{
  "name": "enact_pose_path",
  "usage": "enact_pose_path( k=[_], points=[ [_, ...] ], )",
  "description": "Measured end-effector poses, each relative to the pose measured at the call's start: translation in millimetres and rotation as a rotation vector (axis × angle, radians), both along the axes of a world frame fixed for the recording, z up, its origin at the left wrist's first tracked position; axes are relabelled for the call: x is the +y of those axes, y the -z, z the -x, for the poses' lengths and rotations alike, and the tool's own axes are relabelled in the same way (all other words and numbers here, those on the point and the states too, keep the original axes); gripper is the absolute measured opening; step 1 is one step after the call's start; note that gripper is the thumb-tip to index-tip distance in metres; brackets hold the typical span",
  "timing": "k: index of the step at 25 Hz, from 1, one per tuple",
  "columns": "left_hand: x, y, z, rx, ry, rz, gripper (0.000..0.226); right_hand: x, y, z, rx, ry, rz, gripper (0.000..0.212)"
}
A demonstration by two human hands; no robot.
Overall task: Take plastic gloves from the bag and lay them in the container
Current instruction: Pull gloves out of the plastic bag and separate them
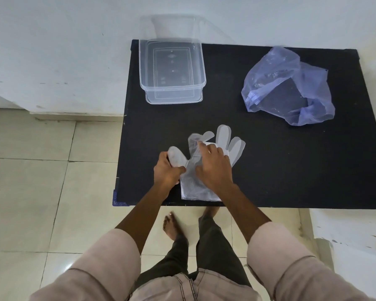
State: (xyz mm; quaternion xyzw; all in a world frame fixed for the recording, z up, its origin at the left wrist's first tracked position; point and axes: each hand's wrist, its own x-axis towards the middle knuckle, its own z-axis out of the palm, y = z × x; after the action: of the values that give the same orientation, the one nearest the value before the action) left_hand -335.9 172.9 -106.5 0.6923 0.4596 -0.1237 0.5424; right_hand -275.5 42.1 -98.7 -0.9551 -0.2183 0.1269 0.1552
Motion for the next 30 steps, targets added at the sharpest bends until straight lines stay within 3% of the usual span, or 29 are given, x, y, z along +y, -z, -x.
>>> enact_pose_path(
  k=[4, 10, 15, 20, 26, 30],
  points=[
    [-4.0, -2.6, 15.1, 0.025, -0.032, 0.082, 0.047, -17.2, 3.0, 20.5, -0.148, -0.080, 0.096, 0.042],
    [-2.6, -7.0, 39.5, 0.144, 0.150, 0.272, 0.017, -26.5, 1.9, 28.1, 0.098, -0.067, 0.090, 0.041],
    [-2.7, -8.0, 42.1, 0.134, 0.174, 0.260, 0.016, -40.0, -1.5, 47.7, 0.130, -0.123, -0.167, 0.049],
    [-5.5, -13.7, 35.9, 0.077, 0.103, 0.256, 0.025, -39.8, 4.2, 66.2, 0.232, -0.110, -0.100, 0.058],
    [-9.4, -18.6, 32.3, 0.071, 0.061, 0.270, 0.033, -30.8, -0.5, 62.2, 0.295, 0.107, -0.276, 0.021],
    [-10.7, -18.2, 33.5, 0.046, 0.063, 0.299, 0.031, -30.6, -3.5, 58.3, 0.380, 0.201, -0.387, 0.018]
  ],
)
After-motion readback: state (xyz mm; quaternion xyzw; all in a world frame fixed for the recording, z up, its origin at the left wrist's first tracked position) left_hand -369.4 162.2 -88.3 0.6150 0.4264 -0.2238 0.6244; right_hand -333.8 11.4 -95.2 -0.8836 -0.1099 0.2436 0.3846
